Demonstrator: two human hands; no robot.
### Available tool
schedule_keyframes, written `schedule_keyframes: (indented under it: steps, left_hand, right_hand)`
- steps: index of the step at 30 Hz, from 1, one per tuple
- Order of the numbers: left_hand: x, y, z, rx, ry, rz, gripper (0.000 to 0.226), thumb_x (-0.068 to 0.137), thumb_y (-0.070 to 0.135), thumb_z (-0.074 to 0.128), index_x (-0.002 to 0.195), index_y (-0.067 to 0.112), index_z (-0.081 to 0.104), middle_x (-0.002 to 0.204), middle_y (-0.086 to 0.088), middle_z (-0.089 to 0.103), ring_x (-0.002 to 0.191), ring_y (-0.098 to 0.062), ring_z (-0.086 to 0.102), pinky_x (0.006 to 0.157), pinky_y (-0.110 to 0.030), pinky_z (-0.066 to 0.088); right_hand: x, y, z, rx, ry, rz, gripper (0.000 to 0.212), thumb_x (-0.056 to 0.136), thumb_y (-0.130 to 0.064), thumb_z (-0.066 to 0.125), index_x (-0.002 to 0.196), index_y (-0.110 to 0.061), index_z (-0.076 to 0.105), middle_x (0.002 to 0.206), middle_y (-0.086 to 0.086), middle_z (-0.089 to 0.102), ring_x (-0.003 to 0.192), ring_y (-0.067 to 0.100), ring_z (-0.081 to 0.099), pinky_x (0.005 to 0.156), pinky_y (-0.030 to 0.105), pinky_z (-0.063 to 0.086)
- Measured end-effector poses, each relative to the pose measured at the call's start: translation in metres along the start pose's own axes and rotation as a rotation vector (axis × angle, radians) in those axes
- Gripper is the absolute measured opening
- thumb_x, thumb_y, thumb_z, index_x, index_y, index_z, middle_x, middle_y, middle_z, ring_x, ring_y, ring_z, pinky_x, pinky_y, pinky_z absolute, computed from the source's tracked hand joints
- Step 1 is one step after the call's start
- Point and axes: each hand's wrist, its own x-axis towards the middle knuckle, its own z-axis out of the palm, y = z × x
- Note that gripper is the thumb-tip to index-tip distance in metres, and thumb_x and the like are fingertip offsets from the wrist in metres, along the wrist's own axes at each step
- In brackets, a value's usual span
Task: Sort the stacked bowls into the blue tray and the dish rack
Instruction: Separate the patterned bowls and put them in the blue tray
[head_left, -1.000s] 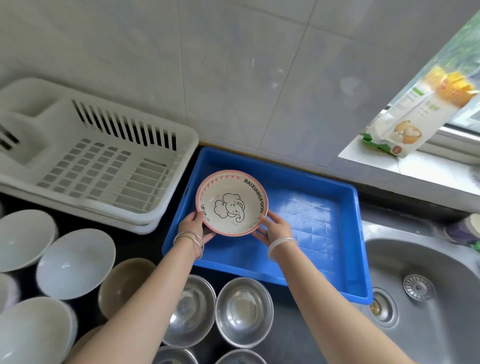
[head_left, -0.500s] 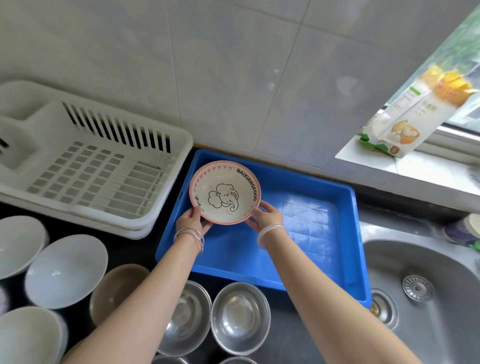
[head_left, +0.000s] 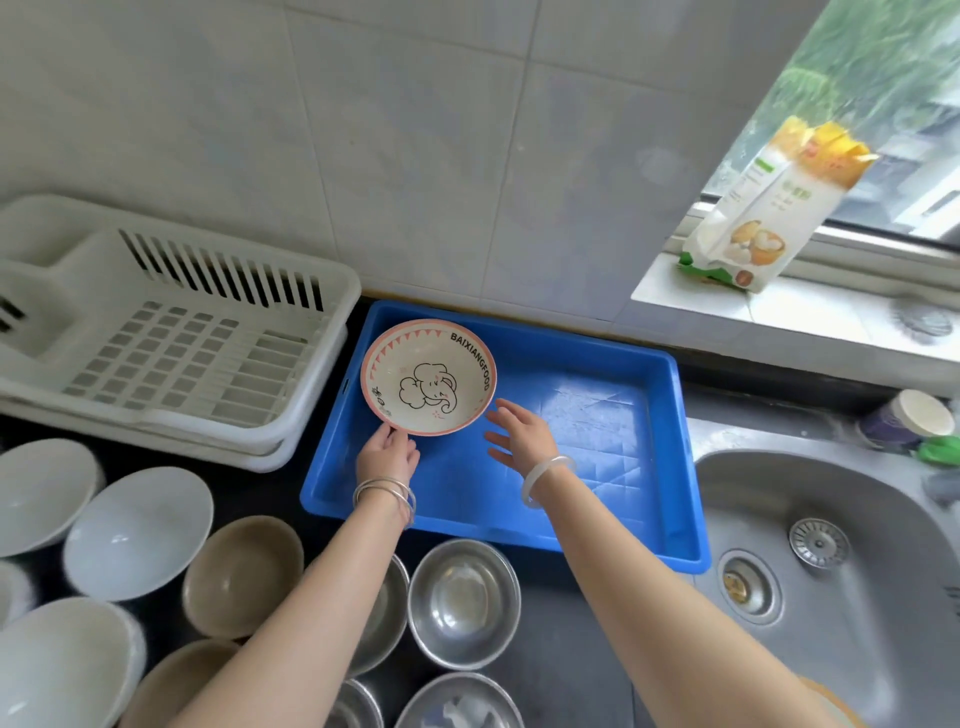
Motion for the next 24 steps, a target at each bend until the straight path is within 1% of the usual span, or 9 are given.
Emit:
schedule_keyframes:
  steps: [1, 3, 7, 10, 14, 18, 19, 22, 24]
  left_hand:
    - [-0.011, -0.003, 0.002, 0.015, -0.018, 0.000, 0.023, 0.094, 0.005, 0.044, 0.094, 0.018, 0.063, 0.068, -0.001, 0.040, 0.070, -0.015, 0.041, 0.074, -0.014, 0.049]
    - [-0.034, -0.012, 0.010, 0.049, -0.070, 0.003, 0.032, 0.094, 0.003, 0.042, 0.122, 0.012, 0.054, 0.066, 0.000, 0.033, 0.067, -0.014, 0.035, 0.086, -0.019, 0.046]
    - [-0.092, -0.033, 0.036, 0.179, -0.214, -0.098, 0.027, 0.094, 0.004, 0.045, 0.121, 0.005, 0.051, 0.083, -0.006, 0.053, 0.065, -0.009, 0.049, 0.051, -0.004, 0.045]
    - [-0.139, -0.058, 0.058, 0.251, -0.381, -0.206, 0.031, 0.095, 0.002, 0.042, 0.124, -0.008, 0.048, 0.076, -0.002, 0.053, 0.052, -0.005, 0.057, 0.044, -0.005, 0.042]
    - [-0.187, -0.101, 0.080, 0.458, -0.532, -0.270, 0.033, 0.095, 0.002, 0.043, 0.125, -0.008, 0.048, 0.074, 0.000, 0.052, 0.062, -0.009, 0.047, 0.047, -0.007, 0.041]
    - [-0.219, -0.145, 0.093, 0.681, -0.647, -0.257, 0.034, 0.093, 0.003, 0.047, 0.126, -0.003, 0.049, 0.076, -0.001, 0.051, 0.053, -0.005, 0.044, 0.053, -0.015, 0.038]
    - [-0.226, -0.154, 0.095, 0.724, -0.673, -0.264, 0.036, 0.093, 0.005, 0.048, 0.128, 0.000, 0.049, 0.085, -0.003, 0.053, 0.058, -0.007, 0.046, 0.058, -0.018, 0.040]
    - [-0.241, -0.178, 0.097, 0.825, -0.710, -0.319, 0.043, 0.091, 0.012, 0.054, 0.133, 0.012, 0.046, 0.120, -0.005, 0.053, 0.099, -0.019, 0.055, 0.081, -0.032, 0.048]
    - [-0.248, -0.190, 0.097, 0.845, -0.721, -0.369, 0.044, 0.091, 0.011, 0.054, 0.133, 0.015, 0.046, 0.120, -0.003, 0.056, 0.105, -0.023, 0.058, 0.076, -0.034, 0.053]
  right_hand:
    - [-0.008, 0.001, -0.006, -0.021, 0.007, -0.020, 0.038, 0.097, -0.022, 0.044, 0.134, -0.014, 0.046, 0.124, 0.005, 0.056, 0.102, 0.022, 0.057, 0.088, 0.033, 0.048]
    - [-0.027, 0.002, -0.022, -0.060, 0.029, -0.066, 0.034, 0.098, -0.022, 0.041, 0.129, -0.013, 0.050, 0.115, 0.004, 0.059, 0.098, 0.022, 0.058, 0.079, 0.029, 0.049]
    - [-0.069, 0.011, -0.073, -0.190, 0.089, -0.121, 0.024, 0.097, -0.022, 0.041, 0.111, -0.015, 0.060, 0.101, 0.006, 0.065, 0.078, 0.018, 0.060, 0.065, 0.025, 0.045]
    - [-0.104, 0.031, -0.122, -0.267, 0.193, -0.134, 0.023, 0.096, -0.021, 0.043, 0.107, -0.014, 0.063, 0.094, 0.006, 0.067, 0.072, 0.016, 0.059, 0.061, 0.024, 0.043]
    - [-0.156, 0.067, -0.187, -0.419, 0.364, -0.148, 0.021, 0.093, -0.018, 0.047, 0.103, -0.017, 0.066, 0.094, 0.005, 0.070, 0.083, 0.020, 0.065, 0.077, 0.031, 0.047]
    - [-0.201, 0.107, -0.245, -0.619, 0.565, -0.063, 0.024, 0.091, -0.018, 0.052, 0.111, -0.017, 0.066, 0.112, 0.005, 0.069, 0.105, 0.023, 0.062, 0.085, 0.027, 0.042]
    - [-0.210, 0.116, -0.256, -0.655, 0.599, -0.032, 0.026, 0.091, -0.018, 0.052, 0.114, -0.017, 0.064, 0.116, 0.004, 0.068, 0.110, 0.024, 0.060, 0.087, 0.027, 0.041]
    - [-0.230, 0.140, -0.282, -0.702, 0.660, -0.003, 0.033, 0.089, -0.011, 0.052, 0.121, -0.012, 0.060, 0.125, 0.007, 0.064, 0.117, 0.026, 0.056, 0.095, 0.030, 0.040]
    - [-0.239, 0.152, -0.292, -0.661, 0.670, 0.026, 0.037, 0.089, -0.008, 0.053, 0.126, -0.009, 0.057, 0.128, 0.008, 0.062, 0.119, 0.026, 0.055, 0.097, 0.029, 0.039]
